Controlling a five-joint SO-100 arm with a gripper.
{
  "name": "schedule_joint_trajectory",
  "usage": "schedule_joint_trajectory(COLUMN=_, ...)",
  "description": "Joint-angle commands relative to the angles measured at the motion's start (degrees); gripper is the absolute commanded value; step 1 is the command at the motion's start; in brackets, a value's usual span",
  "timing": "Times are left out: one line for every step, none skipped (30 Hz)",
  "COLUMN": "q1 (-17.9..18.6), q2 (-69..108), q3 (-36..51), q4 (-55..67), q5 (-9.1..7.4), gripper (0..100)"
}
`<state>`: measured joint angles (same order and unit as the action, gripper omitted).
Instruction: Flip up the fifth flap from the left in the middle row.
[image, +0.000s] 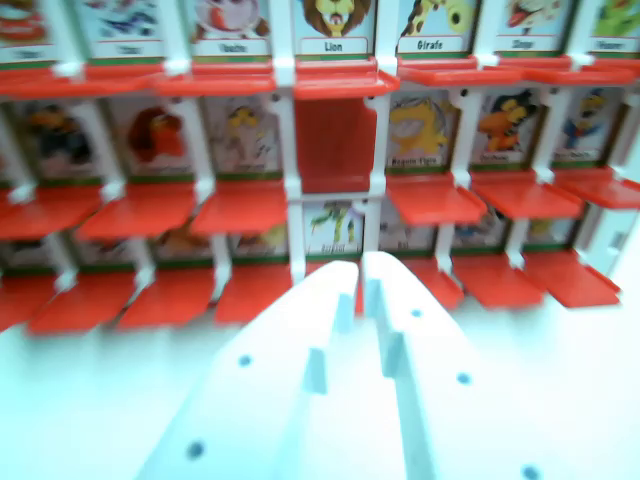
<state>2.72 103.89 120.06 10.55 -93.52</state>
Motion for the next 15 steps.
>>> schedule_joint_trajectory(q1=-0.44, q2=24.61, q3=1.76, q4=12.74, q5=0.35, gripper=0)
schedule_joint_trajectory(q1=-0.44, q2=28.83, q3=2.64, q4=16.52, q5=0.35, gripper=0)
schedule_joint_trajectory(q1=-0.53, q2=33.31, q3=3.6, q4=20.04, q5=0.18, gripper=0)
schedule_joint_trajectory(q1=-0.53, q2=37.97, q3=4.92, q4=22.85, q5=0.18, gripper=0)
schedule_joint_trajectory(q1=-0.62, q2=42.63, q3=6.42, q4=25.66, q5=0.09, gripper=0)
schedule_joint_trajectory(q1=-0.7, q2=47.02, q3=7.56, q4=28.83, q5=0.09, gripper=0)
schedule_joint_trajectory(q1=-0.79, q2=51.24, q3=8.53, q4=31.9, q5=0.18, gripper=0)
schedule_joint_trajectory(q1=-0.79, q2=55.28, q3=9.32, q4=34.72, q5=0.44, gripper=0)
schedule_joint_trajectory(q1=-0.97, q2=59.24, q3=10.2, q4=37.27, q5=0.79, gripper=0)
schedule_joint_trajectory(q1=-1.05, q2=63.02, q3=10.99, q4=39.64, q5=0.79, gripper=0)
schedule_joint_trajectory(q1=-1.14, q2=66.36, q3=11.6, q4=41.66, q5=0.7, gripper=0)
schedule_joint_trajectory(q1=-1.23, q2=69.35, q3=12.13, q4=43.59, q5=0.7, gripper=0)
schedule_joint_trajectory(q1=-1.23, q2=72.16, q3=12.48, q4=45.35, q5=0.7, gripper=0)
schedule_joint_trajectory(q1=-1.23, q2=74.62, q3=12.66, q4=47.11, q5=0.62, gripper=0)
schedule_joint_trajectory(q1=-1.23, q2=76.55, q3=12.48, q4=49.22, q5=0.62, gripper=0)
